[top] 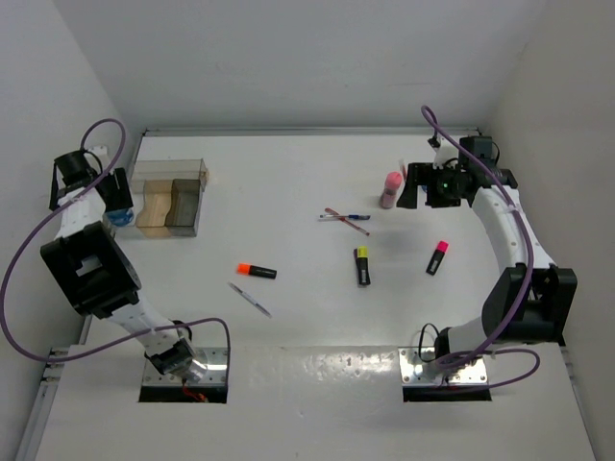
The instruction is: Sort the stationery into containers
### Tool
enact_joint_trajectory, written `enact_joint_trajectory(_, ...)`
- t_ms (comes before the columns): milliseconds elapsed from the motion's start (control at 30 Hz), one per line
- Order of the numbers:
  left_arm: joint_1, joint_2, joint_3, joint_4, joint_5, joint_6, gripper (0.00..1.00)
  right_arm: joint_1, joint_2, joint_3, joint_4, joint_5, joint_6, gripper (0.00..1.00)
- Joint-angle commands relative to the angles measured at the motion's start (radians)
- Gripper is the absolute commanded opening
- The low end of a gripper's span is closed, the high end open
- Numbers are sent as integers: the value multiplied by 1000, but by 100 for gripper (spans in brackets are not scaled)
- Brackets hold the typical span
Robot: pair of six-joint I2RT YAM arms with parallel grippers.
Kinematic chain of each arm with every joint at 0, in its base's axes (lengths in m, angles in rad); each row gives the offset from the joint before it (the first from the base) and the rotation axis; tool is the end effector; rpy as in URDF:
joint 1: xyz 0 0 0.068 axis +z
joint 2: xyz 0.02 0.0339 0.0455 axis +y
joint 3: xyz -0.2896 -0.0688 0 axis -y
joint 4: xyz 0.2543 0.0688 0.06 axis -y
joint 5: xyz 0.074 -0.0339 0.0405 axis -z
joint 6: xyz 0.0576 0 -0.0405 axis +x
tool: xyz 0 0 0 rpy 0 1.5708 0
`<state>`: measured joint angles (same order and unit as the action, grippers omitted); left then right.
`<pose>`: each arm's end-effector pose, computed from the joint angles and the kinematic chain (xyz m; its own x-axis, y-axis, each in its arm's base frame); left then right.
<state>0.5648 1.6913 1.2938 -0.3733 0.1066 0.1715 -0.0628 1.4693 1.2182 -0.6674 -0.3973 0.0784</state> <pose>0.3468 0.2125 0.2664 -0.6597 -0.2171 -0.7195 -0.3604 0.9315 0.0494 0.3298 0.0016 0.2955 -0.8045 0.1230 -0.5811 -0.1139 0.9283 0.3541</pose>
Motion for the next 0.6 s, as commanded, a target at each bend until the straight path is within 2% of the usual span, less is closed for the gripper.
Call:
enact_joint_trajectory(0,-8,1,42,65,18,-13,0,4,-3,15,0,-8,-15,99)
enact_joint_trajectory(367,-14,25,4,71,35,-29,0,4,-1,23,-3,-5,-22,98)
enact_joint_trajectory(533,-16,48,25,41,33,-32,21,4,0,23,-3,-5,-20,99)
enact_joint_trajectory(567,-14,63,38,28,33,-33,22,4,-1,21,-3,-3,-22,98)
